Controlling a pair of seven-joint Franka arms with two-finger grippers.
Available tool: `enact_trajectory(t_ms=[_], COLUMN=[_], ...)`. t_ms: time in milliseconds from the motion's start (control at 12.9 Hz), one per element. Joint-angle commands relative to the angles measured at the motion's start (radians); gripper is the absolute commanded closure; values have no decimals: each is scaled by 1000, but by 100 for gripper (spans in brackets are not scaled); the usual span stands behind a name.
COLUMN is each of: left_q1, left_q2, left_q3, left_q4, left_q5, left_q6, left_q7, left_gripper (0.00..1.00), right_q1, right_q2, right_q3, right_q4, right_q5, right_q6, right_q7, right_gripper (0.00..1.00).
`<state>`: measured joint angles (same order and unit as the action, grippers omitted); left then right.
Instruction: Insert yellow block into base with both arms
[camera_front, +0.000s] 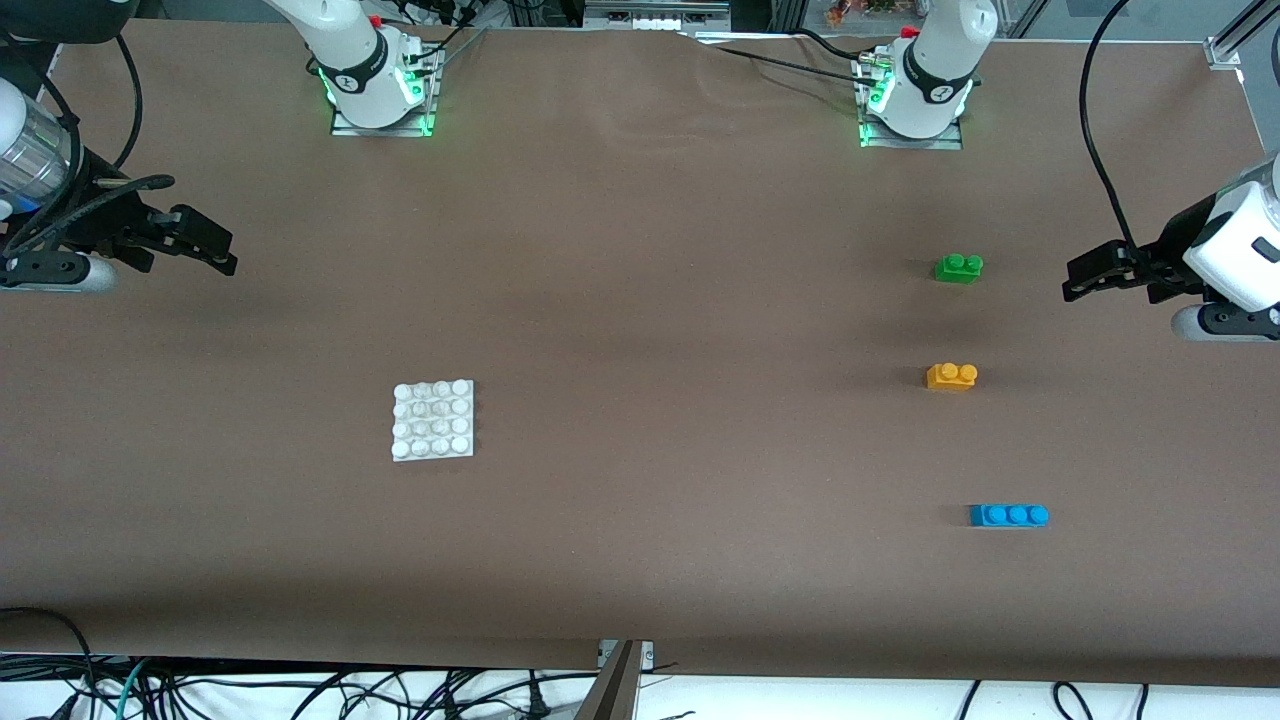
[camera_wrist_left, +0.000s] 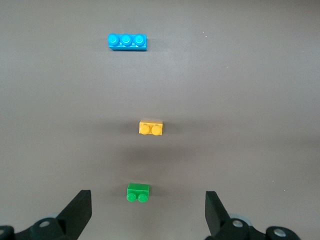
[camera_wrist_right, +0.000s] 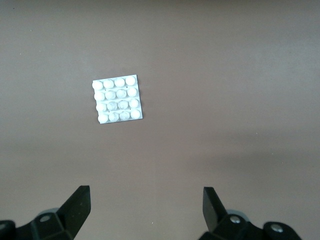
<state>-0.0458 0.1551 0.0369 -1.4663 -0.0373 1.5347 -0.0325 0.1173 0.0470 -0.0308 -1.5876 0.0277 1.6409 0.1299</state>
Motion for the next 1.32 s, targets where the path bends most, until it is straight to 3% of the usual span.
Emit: enact_trajectory(t_ms=[0,1238], left_q1=[-3,-3], left_q2=[15,15], left_q3=[1,1], left_q4=[32,32], left_q5=[10,8], left_q6=[-7,-5], left_q7=[20,20], left_gripper=[0,0], right_q1=[-10,-13], right_q2=[-3,1], right_q3=[5,-4], right_q4=[3,5], right_q5=[11,11], right_q6=[0,19], right_q7=[11,0], right_gripper=[1,1])
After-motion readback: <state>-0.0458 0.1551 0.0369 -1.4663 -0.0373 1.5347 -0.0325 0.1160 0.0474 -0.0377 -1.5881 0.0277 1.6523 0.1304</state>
